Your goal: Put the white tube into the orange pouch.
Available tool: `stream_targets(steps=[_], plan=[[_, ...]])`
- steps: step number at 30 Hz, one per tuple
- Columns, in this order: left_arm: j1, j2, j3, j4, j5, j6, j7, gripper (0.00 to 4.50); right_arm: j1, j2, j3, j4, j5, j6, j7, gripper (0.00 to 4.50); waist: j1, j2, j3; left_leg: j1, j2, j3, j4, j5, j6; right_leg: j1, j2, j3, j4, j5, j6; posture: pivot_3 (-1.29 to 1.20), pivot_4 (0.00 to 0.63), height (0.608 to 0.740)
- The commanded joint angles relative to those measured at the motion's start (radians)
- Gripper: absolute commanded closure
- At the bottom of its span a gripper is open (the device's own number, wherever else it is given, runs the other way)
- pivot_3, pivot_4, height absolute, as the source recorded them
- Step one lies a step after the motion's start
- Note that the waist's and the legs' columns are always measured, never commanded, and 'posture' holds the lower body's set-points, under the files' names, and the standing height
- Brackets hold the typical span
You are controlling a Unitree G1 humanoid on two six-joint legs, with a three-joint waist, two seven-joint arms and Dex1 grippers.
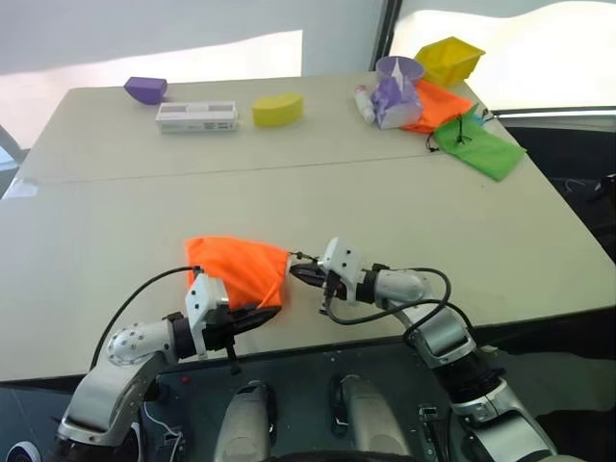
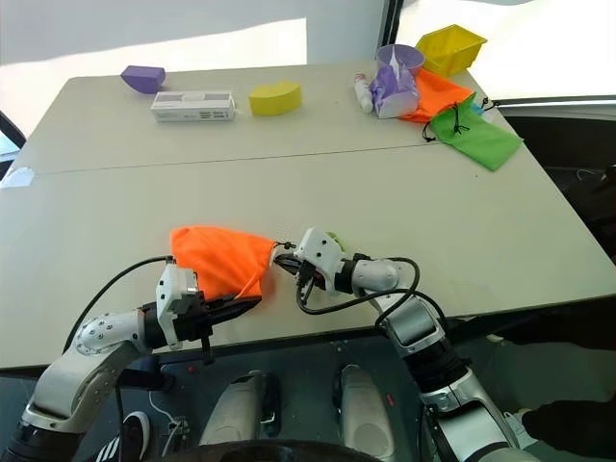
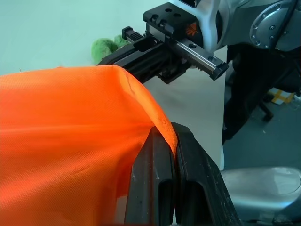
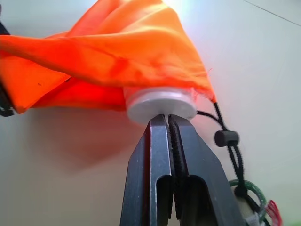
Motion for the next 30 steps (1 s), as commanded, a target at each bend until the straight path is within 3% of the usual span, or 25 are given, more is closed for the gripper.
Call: stream_targets(steps=[1, 12, 15, 18, 30], plan=[[0.011, 0.015, -0.001, -0.035, 0.004, -0.022, -0.019, 4.5, 0.004, -0.006, 0.0, -0.068, 0.014, -0.033, 0.022, 4.4, 0.0, 0.0, 0.0, 0.0, 0.0, 0.0, 0.0, 0.0, 0.0, 0.0, 0.0, 0.0, 0.0, 0.0, 0.0, 0.0, 0.15, 0.74], [0.005, 0.025, 0.006, -0.042, -0.017, -0.002, -0.026, 4.5, -0.026, -0.036, 0.014, 0.033, -0.062, -0.091, 0.022, 4.4, 0.0, 0.0, 0.0, -0.006, -0.001, 0.0, 0.0, 0.0, 0.001, -0.007, 0.002, 0.0, 0.002, 0.001, -0.002, 0.0, 0.15, 0.74], [0.007, 0.029, 0.003, -0.044, -0.02, 0.004, -0.033, 4.5, -0.053, 0.005, 0.054, 0.072, -0.103, -0.136, -0.006, 4.4, -0.002, 0.0, 0.0, -0.006, -0.001, 0.0, 0.001, 0.0, 0.001, -0.007, 0.002, 0.0, 0.002, 0.001, -0.002, 0.0, 0.15, 0.74], [-0.005, 0.025, 0.005, -0.038, -0.014, -0.002, -0.025, 4.5, -0.09, 0.09, 0.004, 0.08, -0.037, -0.094, -0.041, 4.4, -0.006, 0.0, 0.0, -0.006, -0.001, 0.0, 0.001, 0.0, 0.001, -0.007, 0.002, 0.0, 0.002, 0.001, 0.0, 0.0, 0.15, 0.74], [-0.002, 0.024, 0.016, -0.037, -0.009, -0.007, -0.021, 4.5, -0.081, 0.089, 0.037, 0.099, -0.055, -0.144, 0.02, 4.4, -0.002, 0.0, 0.0, -0.006, -0.001, 0.0, 0.001, 0.0, 0.001, -0.008, 0.003, 0.0, 0.004, 0.003, -0.004, 0.0, 0.15, 0.74]])
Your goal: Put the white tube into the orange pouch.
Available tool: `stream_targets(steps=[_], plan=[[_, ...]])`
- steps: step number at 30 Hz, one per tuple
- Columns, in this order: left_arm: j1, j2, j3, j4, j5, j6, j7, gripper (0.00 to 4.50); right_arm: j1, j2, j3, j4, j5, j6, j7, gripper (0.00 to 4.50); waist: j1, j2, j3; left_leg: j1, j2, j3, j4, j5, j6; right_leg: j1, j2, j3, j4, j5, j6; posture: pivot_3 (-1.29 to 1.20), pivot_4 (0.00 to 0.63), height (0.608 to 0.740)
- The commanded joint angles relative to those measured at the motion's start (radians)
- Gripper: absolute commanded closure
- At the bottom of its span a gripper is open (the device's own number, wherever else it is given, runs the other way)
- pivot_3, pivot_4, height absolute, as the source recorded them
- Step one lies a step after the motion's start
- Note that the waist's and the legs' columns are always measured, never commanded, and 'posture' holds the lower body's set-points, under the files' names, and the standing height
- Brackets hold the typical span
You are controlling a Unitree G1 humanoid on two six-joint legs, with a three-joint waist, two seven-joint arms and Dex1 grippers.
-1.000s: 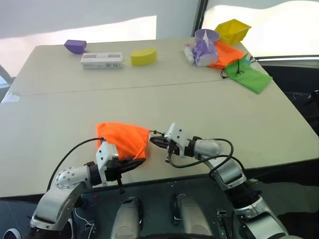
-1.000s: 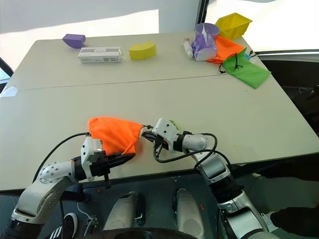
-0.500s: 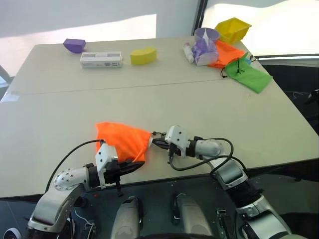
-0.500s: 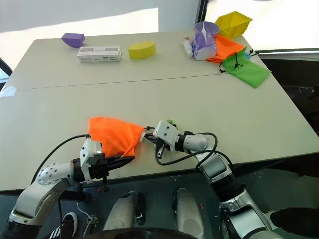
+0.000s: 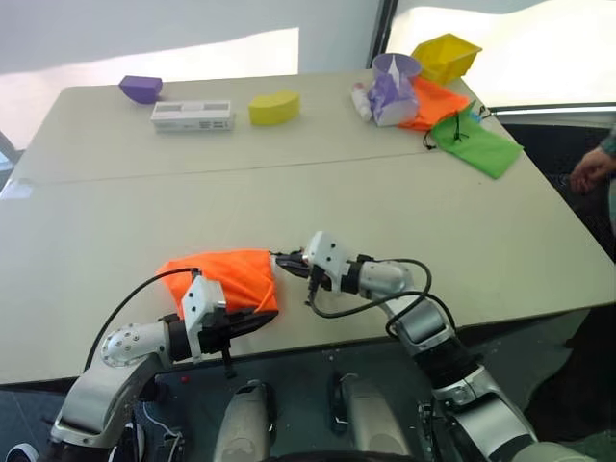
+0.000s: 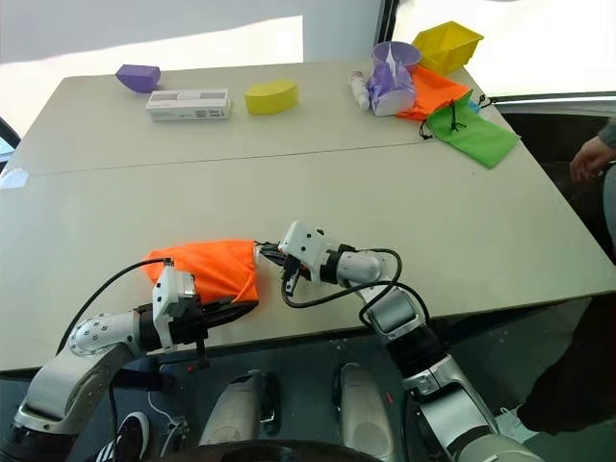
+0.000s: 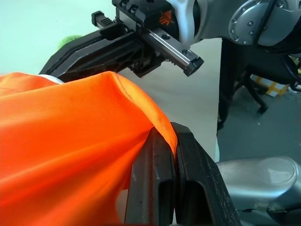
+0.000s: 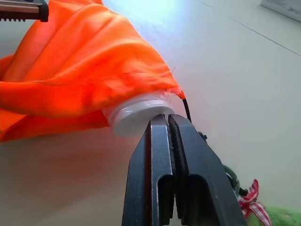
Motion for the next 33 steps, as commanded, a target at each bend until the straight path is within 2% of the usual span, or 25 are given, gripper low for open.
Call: stream_targets(steps=[1, 10, 15, 18, 20, 22, 25, 33], plan=[[-0.001, -0.002, 0.009, -0.029, -0.008, -0.011, 0.002, 4.5, 0.006, -0.02, 0.007, -0.033, -0.003, -0.03, 0.022, 4.4, 0.001, 0.0, 0.0, 0.0, 0.0, 0.0, 0.0, 0.0, 0.0, 0.0, 0.0, 0.0, 0.0, 0.0, 0.0, 0.0, 0.15, 0.74], [0.005, 0.012, 0.02, -0.03, -0.011, -0.008, -0.004, 4.5, 0.005, -0.148, -0.022, -0.021, -0.068, -0.097, 0.036, 4.4, 0.004, 0.0, 0.0, 0.0, 0.0, 0.0, 0.0, 0.0, 0.0, 0.0, 0.0, 0.0, 0.0, 0.0, 0.001, 0.0, 0.15, 0.74], [0.007, 0.015, 0.019, -0.031, -0.01, -0.011, -0.009, 4.5, -0.004, -0.194, -0.109, -0.156, 0.102, 0.052, 0.126, 4.4, 0.003, 0.0, 0.0, 0.0, 0.0, 0.0, 0.001, 0.0, 0.0, 0.0, 0.0, 0.0, 0.0, -0.001, 0.001, 0.0, 0.15, 0.74], [0.003, 0.016, 0.019, -0.03, -0.012, -0.01, -0.011, 4.5, -0.013, -0.22, -0.153, -0.234, 0.176, 0.15, 0.156, 3.59, 0.004, 0.0, 0.0, 0.0, 0.0, -0.001, 0.001, 0.0, 0.0, 0.0, 0.001, 0.0, 0.001, 0.0, 0.001, 0.0, 0.15, 0.74], [0.0, 0.013, 0.018, -0.029, -0.015, -0.009, -0.011, 4.5, -0.028, -0.234, -0.175, -0.285, 0.206, 0.2, 0.155, 2.52, 0.005, 0.0, 0.0, 0.0, 0.0, -0.001, 0.001, 0.0, 0.0, 0.0, 0.001, 0.0, 0.001, 0.0, 0.001, 0.0, 0.15, 0.74], [-0.002, 0.009, 0.015, -0.027, -0.017, -0.008, -0.012, 4.5, -0.071, -0.236, -0.169, -0.267, 0.161, 0.224, 0.11, 1.54, 0.002, 0.0, 0.0, 0.0, 0.0, 0.0, 0.001, 0.0, 0.0, 0.0, 0.001, 0.0, 0.001, 0.0, 0.001, 0.0, 0.15, 0.74], [-0.003, 0.007, 0.009, -0.027, -0.014, -0.011, -0.013, 4.5, -0.1, -0.237, -0.104, -0.178, 0.036, 0.19, 0.043, 1.54, 0.002, 0.0, 0.0, 0.001, 0.0, 0.0, 0.001, 0.0, 0.0, 0.0, 0.0, 0.0, 0.001, -0.001, 0.002, 0.0, 0.15, 0.74], [0.002, 0.006, 0.008, -0.032, -0.009, -0.01, -0.009, 4.5, -0.115, -0.201, -0.044, -0.033, -0.031, 0.209, 0.014, 1.54, 0.003, 0.0, 0.0, -0.001, 0.0, 0.001, 0.001, 0.0, 0.0, -0.001, 0.0, 0.0, 0.0, 0.0, -0.001, 0.0, 0.15, 0.74]])
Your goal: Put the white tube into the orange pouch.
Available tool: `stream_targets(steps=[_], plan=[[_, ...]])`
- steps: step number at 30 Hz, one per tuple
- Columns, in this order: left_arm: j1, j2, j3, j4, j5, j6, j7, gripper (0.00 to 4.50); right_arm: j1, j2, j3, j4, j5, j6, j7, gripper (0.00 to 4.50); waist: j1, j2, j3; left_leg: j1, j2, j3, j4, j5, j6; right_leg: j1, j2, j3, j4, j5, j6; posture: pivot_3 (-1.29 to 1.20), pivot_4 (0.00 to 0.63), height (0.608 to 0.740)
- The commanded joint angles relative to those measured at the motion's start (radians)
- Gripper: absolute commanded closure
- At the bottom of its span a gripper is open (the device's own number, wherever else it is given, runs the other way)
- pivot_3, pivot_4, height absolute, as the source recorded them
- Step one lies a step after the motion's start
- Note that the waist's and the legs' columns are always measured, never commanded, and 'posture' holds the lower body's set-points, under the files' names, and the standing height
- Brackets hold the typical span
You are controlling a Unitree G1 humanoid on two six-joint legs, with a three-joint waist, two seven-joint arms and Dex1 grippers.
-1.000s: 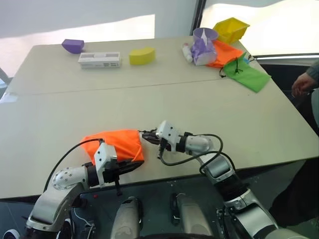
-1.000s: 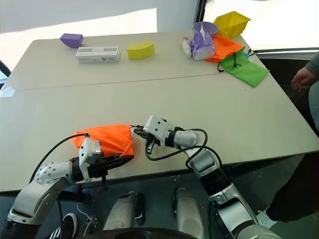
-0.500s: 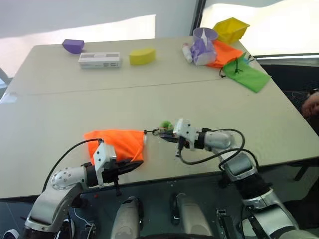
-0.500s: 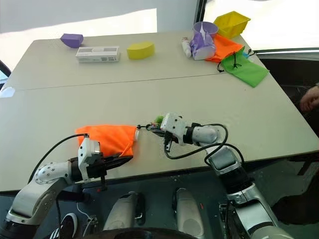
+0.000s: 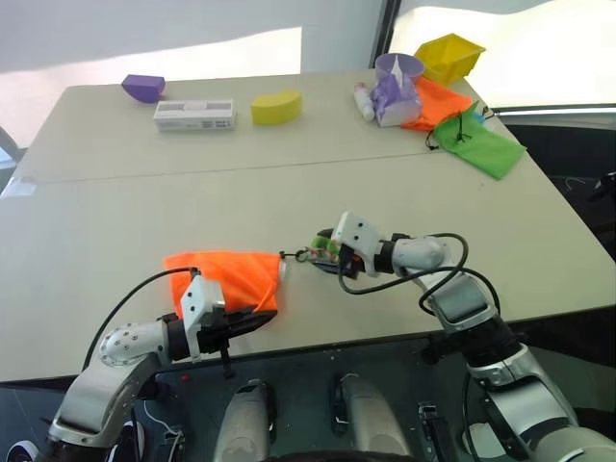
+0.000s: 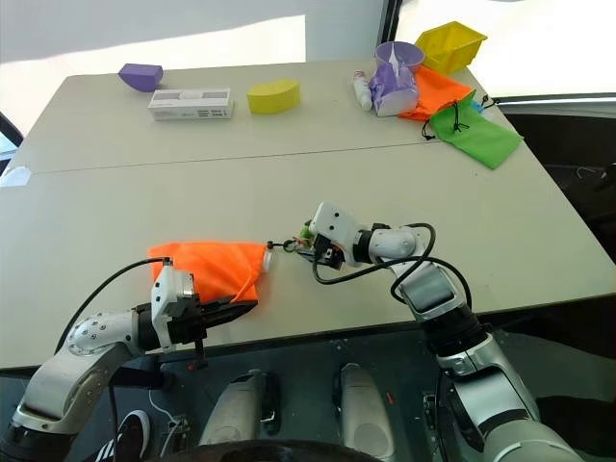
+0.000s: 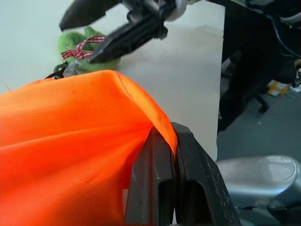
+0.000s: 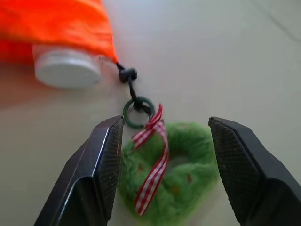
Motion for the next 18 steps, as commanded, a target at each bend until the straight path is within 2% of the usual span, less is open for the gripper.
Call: stream_targets(steps=[1, 12, 15, 18], plan=[[0.004, -0.001, 0.003, -0.033, -0.01, -0.009, -0.001, 4.5, -0.036, 0.008, 0.002, 0.052, -0.043, -0.025, -0.027, 1.54, -0.002, 0.0, 0.0, 0.0, 0.0, 0.0, 0.0, 0.0, 0.0, 0.0, 0.0, 0.0, 0.0, 0.0, 0.0, 0.0, 0.15, 0.74], [0.019, -0.007, -0.001, -0.047, -0.011, -0.009, 0.007, 4.5, -0.035, -0.029, 0.018, 0.098, -0.094, -0.025, 0.006, 1.54, 0.001, 0.0, 0.0, 0.001, 0.0, 0.001, 0.001, 0.0, 0.0, 0.001, 0.0, 0.0, 0.001, 0.0, 0.0, 0.0, 0.15, 0.74], [0.021, -0.012, -0.005, -0.049, -0.009, -0.01, 0.007, 4.5, -0.026, -0.039, 0.011, 0.08, -0.077, -0.011, 0.032, 2.37, 0.001, 0.0, 0.0, 0.001, 0.0, 0.001, 0.001, 0.0, 0.0, 0.001, 0.0, 0.0, 0.0, 0.0, 0.0, 0.0, 0.15, 0.74], [0.02, -0.013, -0.006, -0.047, -0.009, -0.011, 0.007, 4.5, -0.019, -0.051, 0.007, 0.069, -0.071, -0.009, 0.052, 3.93, 0.002, 0.0, 0.0, 0.001, 0.0, 0.001, 0.001, 0.0, 0.0, 0.002, 0.0, 0.0, 0.0, 0.0, 0.0, 0.0, 0.15, 0.74]])
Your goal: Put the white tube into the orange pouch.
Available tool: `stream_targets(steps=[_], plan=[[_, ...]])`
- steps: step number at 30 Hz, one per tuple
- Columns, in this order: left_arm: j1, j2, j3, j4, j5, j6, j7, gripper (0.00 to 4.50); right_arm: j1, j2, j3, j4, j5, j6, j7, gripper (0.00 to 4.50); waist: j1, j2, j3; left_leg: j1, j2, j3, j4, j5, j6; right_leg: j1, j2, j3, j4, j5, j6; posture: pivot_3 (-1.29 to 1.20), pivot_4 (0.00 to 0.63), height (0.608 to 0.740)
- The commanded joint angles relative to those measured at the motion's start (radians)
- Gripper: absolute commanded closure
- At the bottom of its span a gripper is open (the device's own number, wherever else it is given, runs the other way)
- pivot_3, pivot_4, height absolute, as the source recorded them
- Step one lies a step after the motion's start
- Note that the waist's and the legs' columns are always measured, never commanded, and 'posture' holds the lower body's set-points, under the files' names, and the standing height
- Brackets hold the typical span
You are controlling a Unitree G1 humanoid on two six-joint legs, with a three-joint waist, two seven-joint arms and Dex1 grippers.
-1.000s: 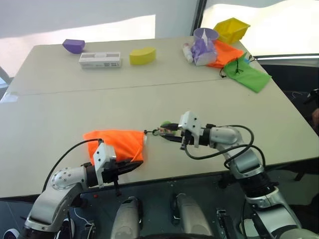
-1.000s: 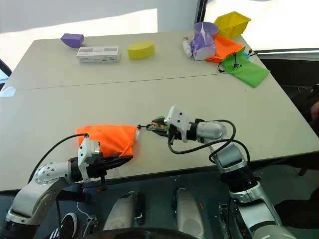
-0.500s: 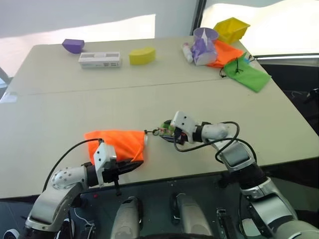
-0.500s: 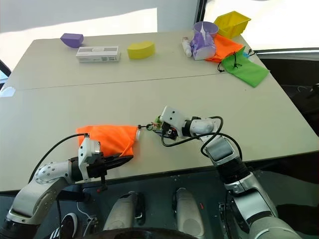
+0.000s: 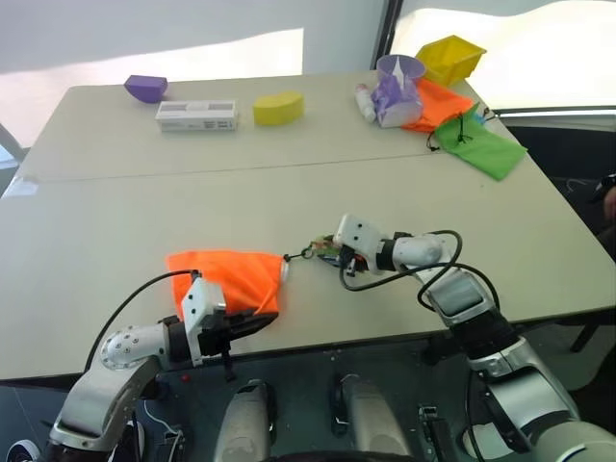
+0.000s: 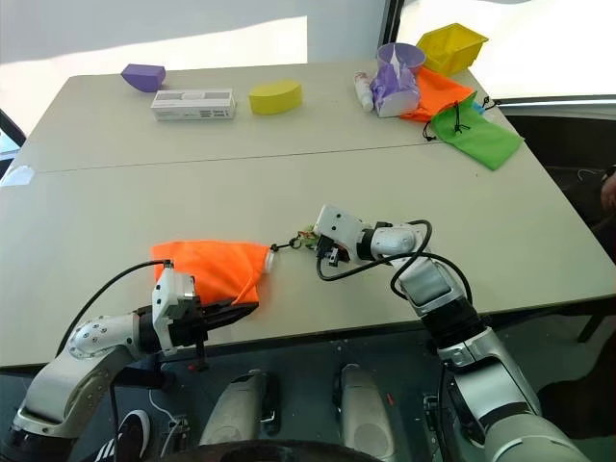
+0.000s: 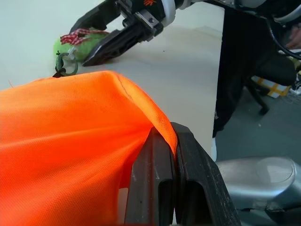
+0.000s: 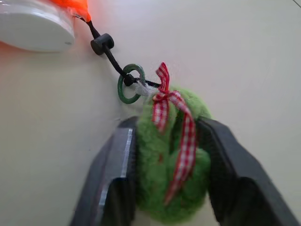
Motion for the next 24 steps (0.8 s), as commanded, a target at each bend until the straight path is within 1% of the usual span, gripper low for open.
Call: stream_targets(steps=[1, 2, 4, 6, 8, 11, 15, 20, 24], plan=[[0.004, -0.005, -0.002, -0.036, -0.009, -0.012, 0.0, 4.5, 0.018, -0.028, 0.001, -0.007, -0.007, 0.011, 0.027, 4.38, 0.0, 0.0, 0.0, 0.0, 0.0, 0.0, 0.0, 0.0, 0.0, 0.0, 0.0, 0.0, 0.0, 0.0, 0.0, 0.0, 0.15, 0.74], [0.003, -0.006, -0.002, -0.036, -0.009, -0.012, 0.0, 4.5, 0.017, -0.032, 0.003, -0.005, -0.012, 0.006, 0.029, 4.46, 0.0, 0.0, 0.0, 0.0, 0.0, 0.0, 0.0, 0.0, 0.0, 0.0, 0.0, 0.0, 0.0, 0.0, 0.0, 0.0, 0.15, 0.74], [0.002, -0.007, -0.002, -0.035, -0.009, -0.011, 0.001, 4.5, 0.003, -0.025, -0.016, 0.005, -0.011, -0.013, 0.011, 4.46, 0.0, 0.0, 0.0, 0.0, 0.0, 0.0, 0.0, 0.0, 0.0, 0.0, 0.0, 0.0, 0.0, 0.0, 0.0, 0.0, 0.15, 0.74], [-0.002, -0.008, 0.001, -0.035, -0.011, -0.01, 0.001, 4.5, -0.017, -0.005, -0.054, 0.001, 0.013, -0.001, -0.015, 4.46, 0.0, 0.0, 0.0, 0.0, 0.0, 0.0, 0.0, 0.0, 0.0, 0.0, 0.0, 0.0, 0.0, 0.0, 0.0, 0.0, 0.15, 0.74], [-0.009, -0.011, 0.005, -0.035, -0.01, -0.015, 0.003, 4.5, -0.037, 0.023, -0.108, -0.001, 0.046, -0.011, -0.056, 4.46, 0.0, 0.0, 0.0, 0.0, 0.0, 0.0, 0.0, 0.0, 0.0, 0.0, 0.0, 0.0, 0.0, 0.0, 0.0, 0.0, 0.15, 0.74], [-0.026, -0.024, 0.014, -0.03, -0.018, -0.016, 0.013, 4.5, -0.073, 0.082, -0.236, -0.017, 0.128, -0.009, -0.139, 4.46, -0.001, 0.0, 0.0, 0.0, 0.0, 0.0, 0.0, 0.0, 0.0, -0.001, 0.0, 0.0, 0.001, 0.0, 0.0, 0.0, 0.15, 0.74], [-0.027, -0.06, -0.009, -0.017, 0.02, -0.045, 0.045, 4.5, -0.088, 0.115, -0.352, -0.147, 0.326, 0.141, -0.112, 4.46, 0.0, 0.0, 0.0, 0.0, 0.0, 0.0, 0.0, 0.0, 0.0, -0.001, 0.001, 0.0, 0.002, 0.0, 0.0, 0.0, 0.15, 0.74], [-0.034, -0.081, -0.025, -0.015, 0.038, -0.065, 0.052, 4.5, -0.082, 0.11, -0.403, -0.286, 0.515, 0.324, -0.091, 4.46, -0.001, 0.0, 0.0, 0.0, 0.0, 0.0, 0.0, 0.0, 0.0, -0.001, 0.001, 0.0, 0.002, 0.0, 0.001, 0.0, 0.15, 0.74], [-0.066, -0.085, 0.012, 0.005, 0.014, -0.058, 0.067, 4.5, -0.109, 0.125, -0.452, -0.304, 0.61, 0.398, -0.133, 4.46, -0.001, 0.0, 0.0, 0.0, 0.0, -0.001, 0.0, 0.0, 0.0, -0.001, 0.001, 0.0, 0.002, 0.0, 0.0, 0.0, 0.15, 0.74]])
